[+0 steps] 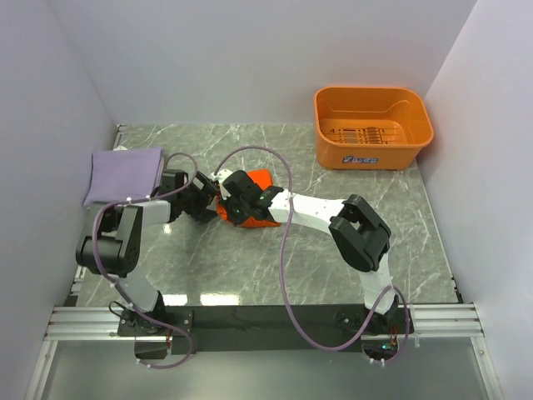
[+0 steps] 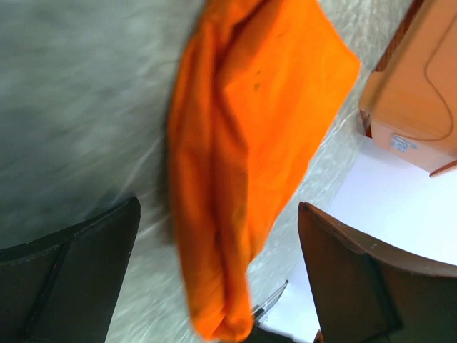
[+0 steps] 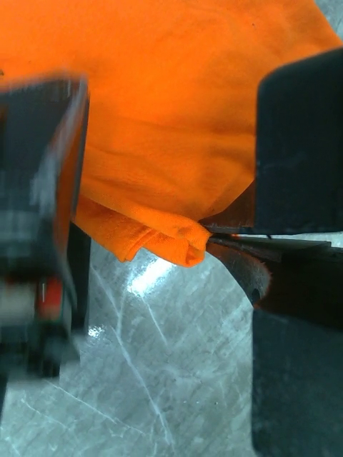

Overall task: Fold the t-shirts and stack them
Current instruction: Neatly place the folded tshirt to the corner

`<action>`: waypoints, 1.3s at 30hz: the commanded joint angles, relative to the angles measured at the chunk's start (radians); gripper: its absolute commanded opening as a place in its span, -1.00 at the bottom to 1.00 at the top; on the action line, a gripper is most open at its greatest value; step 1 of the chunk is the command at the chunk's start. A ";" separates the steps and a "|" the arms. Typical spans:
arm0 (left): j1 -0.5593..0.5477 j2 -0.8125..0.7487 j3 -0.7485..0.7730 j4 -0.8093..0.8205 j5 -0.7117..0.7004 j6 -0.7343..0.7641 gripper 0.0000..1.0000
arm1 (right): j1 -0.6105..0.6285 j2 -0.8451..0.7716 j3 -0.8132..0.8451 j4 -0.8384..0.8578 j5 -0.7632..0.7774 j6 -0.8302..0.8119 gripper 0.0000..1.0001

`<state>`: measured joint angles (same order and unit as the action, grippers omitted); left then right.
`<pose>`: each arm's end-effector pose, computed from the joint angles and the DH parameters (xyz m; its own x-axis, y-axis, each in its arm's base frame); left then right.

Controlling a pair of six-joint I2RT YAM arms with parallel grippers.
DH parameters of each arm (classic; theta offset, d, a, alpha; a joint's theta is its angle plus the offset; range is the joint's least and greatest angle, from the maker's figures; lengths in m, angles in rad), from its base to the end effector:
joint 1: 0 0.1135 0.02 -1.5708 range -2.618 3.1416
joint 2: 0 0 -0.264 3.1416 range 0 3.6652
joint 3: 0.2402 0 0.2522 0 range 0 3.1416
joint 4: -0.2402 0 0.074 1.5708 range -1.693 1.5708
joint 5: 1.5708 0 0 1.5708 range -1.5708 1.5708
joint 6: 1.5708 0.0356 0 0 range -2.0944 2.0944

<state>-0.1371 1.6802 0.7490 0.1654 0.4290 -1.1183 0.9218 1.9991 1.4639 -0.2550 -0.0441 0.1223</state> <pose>0.3148 -0.0584 0.1415 -0.6791 -0.7319 -0.0559 -0.4333 0.4611 -0.7743 0.2695 0.3579 0.2025 -0.5256 -0.4912 -0.6946 -0.7562 0.6438 0.1169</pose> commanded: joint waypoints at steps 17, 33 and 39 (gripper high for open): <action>-0.081 0.125 0.147 -0.099 -0.222 0.156 -0.89 | -0.009 -0.077 -0.005 0.053 -0.056 0.034 -0.90; -0.065 0.104 0.607 -0.615 -0.976 0.882 -0.99 | -0.011 -0.387 -0.206 -0.098 0.125 0.036 0.39; -0.024 0.147 0.688 -0.548 -1.111 1.080 -0.99 | -0.038 -0.483 -0.252 -0.174 0.148 0.046 0.40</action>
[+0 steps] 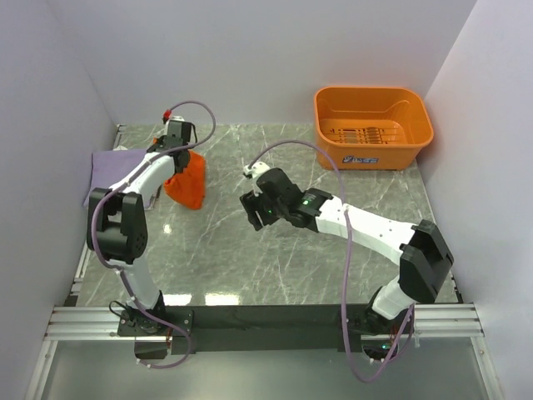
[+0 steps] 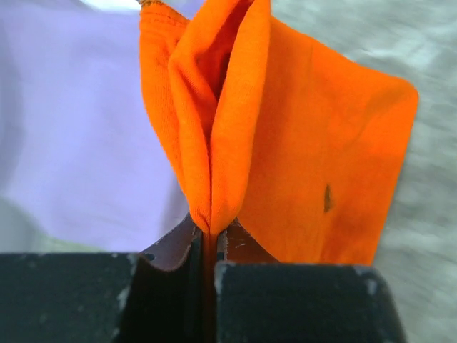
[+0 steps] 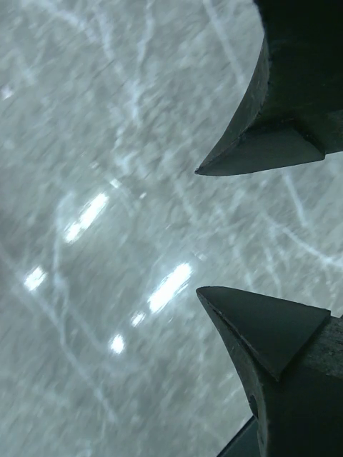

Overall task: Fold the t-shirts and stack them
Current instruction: Neatly place the folded tshirt to the corner

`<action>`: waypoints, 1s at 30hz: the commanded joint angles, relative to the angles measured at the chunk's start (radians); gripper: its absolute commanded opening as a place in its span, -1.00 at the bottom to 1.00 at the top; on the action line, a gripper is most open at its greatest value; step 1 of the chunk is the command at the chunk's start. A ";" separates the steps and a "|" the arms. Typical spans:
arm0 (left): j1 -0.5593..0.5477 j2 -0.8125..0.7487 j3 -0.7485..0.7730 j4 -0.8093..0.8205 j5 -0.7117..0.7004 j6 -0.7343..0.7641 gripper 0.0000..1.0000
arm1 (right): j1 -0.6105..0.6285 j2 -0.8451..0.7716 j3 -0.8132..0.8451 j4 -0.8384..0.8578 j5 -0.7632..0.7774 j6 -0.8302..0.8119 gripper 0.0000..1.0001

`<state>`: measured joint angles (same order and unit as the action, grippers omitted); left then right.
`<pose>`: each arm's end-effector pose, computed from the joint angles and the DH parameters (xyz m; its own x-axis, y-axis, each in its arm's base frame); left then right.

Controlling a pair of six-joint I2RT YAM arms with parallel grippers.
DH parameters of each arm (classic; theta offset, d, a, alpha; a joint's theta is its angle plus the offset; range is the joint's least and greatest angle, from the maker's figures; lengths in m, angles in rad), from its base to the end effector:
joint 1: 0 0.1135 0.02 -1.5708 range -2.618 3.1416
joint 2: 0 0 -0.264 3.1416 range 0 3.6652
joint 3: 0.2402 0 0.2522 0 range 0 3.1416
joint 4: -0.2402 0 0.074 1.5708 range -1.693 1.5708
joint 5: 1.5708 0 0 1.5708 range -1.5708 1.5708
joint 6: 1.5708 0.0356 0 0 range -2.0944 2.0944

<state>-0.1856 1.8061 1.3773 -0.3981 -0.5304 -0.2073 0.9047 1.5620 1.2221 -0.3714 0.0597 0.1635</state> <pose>0.3966 -0.0562 0.2459 -0.6712 -0.0546 -0.7393 -0.3225 0.9195 0.2249 0.2189 0.2751 0.2809 -0.5212 -0.4002 -0.7538 -0.6811 0.7272 0.0849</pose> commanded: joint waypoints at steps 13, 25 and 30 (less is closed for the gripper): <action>0.162 0.022 0.164 0.114 -0.125 0.477 -0.99 | -0.058 -0.027 0.105 -0.219 0.084 -0.024 0.39; 0.281 0.061 0.214 0.048 -0.100 0.448 -0.96 | -0.059 0.013 0.180 -0.293 0.123 -0.033 0.38; 0.316 0.108 0.197 0.076 -0.103 0.439 -0.92 | -0.061 0.032 0.197 -0.305 0.118 -0.035 0.37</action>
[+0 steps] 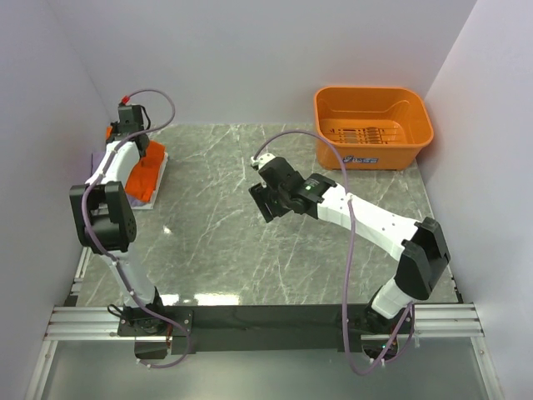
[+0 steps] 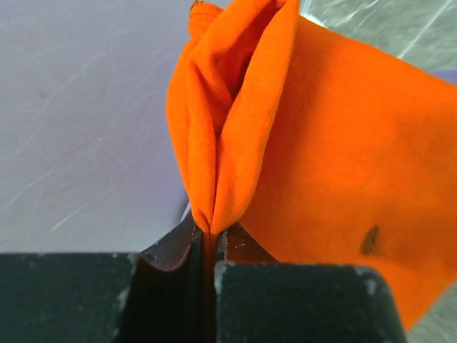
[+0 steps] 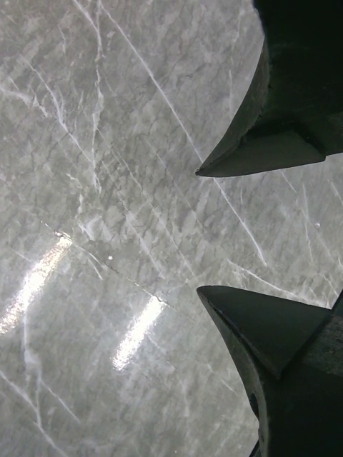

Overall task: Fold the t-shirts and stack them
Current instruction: Neatly place the folded tshirt to the corner

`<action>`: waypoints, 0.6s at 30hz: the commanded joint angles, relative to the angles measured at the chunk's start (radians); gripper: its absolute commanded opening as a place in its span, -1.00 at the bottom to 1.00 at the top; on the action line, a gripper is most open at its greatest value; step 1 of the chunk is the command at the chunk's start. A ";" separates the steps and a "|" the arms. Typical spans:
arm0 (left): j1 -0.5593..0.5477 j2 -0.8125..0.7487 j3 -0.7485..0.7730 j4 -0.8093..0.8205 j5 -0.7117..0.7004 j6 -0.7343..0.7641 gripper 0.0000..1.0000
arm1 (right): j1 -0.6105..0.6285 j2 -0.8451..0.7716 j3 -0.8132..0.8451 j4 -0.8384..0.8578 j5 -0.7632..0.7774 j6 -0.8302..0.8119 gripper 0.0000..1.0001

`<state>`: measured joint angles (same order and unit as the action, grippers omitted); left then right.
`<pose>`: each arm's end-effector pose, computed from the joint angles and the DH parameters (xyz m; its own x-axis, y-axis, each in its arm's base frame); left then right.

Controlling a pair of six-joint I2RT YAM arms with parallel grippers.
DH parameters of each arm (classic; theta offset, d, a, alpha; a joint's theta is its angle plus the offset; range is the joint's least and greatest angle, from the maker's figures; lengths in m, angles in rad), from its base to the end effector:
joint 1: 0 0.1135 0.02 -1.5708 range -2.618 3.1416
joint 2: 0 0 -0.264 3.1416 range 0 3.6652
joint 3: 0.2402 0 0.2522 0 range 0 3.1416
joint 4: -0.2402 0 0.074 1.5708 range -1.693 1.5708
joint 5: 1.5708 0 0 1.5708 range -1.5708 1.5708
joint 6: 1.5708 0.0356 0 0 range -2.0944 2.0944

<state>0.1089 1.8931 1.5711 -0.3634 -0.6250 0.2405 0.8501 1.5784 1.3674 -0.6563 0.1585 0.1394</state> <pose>0.4298 0.0679 0.2782 -0.7394 0.1135 -0.6637 -0.3730 0.7515 0.5441 0.2317 0.2553 0.3016 -0.5921 -0.4662 -0.6573 -0.5981 0.8009 -0.0293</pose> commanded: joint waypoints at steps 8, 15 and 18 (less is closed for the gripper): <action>0.049 0.127 0.047 0.040 -0.019 -0.040 -0.74 | -0.006 0.029 0.064 -0.049 0.026 -0.015 0.37; 0.054 0.133 0.049 0.075 -0.059 -0.009 -0.74 | -0.005 0.042 0.076 -0.060 0.019 -0.015 0.37; 0.061 0.118 0.043 0.104 -0.073 0.014 -0.74 | -0.006 0.035 0.075 -0.057 0.016 -0.015 0.37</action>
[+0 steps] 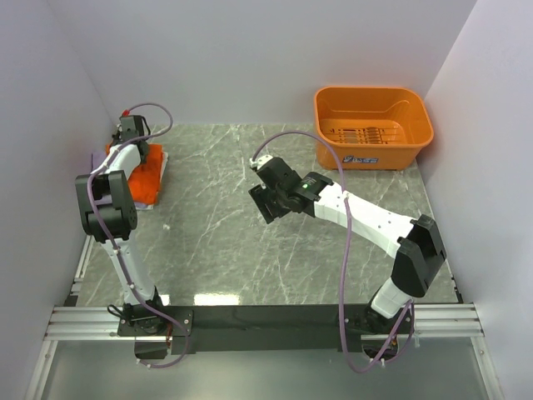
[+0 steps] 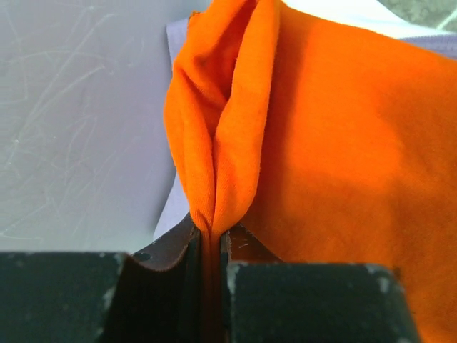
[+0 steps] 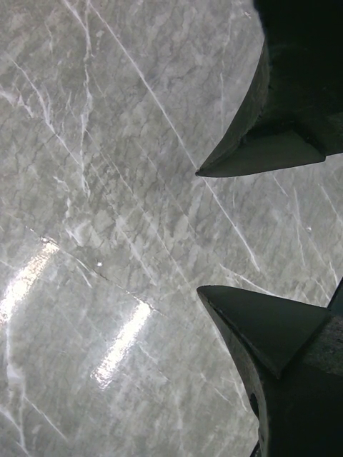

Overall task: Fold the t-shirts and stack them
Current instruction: Neatly place the folded tshirt to the corner

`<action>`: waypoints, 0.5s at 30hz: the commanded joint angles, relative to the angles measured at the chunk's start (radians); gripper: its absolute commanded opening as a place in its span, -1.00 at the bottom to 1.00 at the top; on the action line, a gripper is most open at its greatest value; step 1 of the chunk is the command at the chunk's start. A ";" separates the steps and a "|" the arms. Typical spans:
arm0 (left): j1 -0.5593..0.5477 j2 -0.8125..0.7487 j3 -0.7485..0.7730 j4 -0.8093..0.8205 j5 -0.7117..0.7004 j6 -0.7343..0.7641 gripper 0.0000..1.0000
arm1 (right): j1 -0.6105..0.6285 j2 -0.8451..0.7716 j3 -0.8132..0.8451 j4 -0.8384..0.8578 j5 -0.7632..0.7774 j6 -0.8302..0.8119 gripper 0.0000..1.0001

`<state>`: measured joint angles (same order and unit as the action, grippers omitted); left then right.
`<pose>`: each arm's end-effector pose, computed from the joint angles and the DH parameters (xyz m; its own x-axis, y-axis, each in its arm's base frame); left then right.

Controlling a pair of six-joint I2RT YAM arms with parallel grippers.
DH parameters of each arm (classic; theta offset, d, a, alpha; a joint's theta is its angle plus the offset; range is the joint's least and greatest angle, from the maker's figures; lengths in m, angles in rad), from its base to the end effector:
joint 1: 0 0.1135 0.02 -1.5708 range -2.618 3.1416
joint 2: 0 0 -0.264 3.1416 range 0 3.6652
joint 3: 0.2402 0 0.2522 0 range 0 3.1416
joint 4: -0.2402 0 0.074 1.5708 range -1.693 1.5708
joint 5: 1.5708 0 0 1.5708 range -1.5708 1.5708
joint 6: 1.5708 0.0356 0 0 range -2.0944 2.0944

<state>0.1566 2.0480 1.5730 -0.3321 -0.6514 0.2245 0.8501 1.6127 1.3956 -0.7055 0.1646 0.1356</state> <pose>0.4483 0.0926 0.2154 -0.8154 0.0505 -0.5768 -0.3659 0.7271 0.5809 0.2347 0.2584 0.2961 -0.6126 -0.4954 -0.6159 -0.5986 0.7996 -0.0478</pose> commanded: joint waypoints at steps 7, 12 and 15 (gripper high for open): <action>0.023 0.006 0.107 0.054 -0.063 0.062 -0.74 | -0.006 0.009 0.063 -0.034 0.018 -0.011 0.37; 0.038 0.031 0.127 0.024 -0.060 0.042 -0.33 | -0.008 0.018 0.088 -0.054 0.024 -0.011 0.37; 0.046 0.025 0.133 0.016 -0.067 0.026 -0.11 | -0.006 0.026 0.105 -0.060 0.019 -0.007 0.37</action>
<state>0.1841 2.0769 1.6566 -0.3210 -0.6788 0.2676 0.8501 1.6287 1.4418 -0.7456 0.1696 0.1356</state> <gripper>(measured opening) 0.420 0.687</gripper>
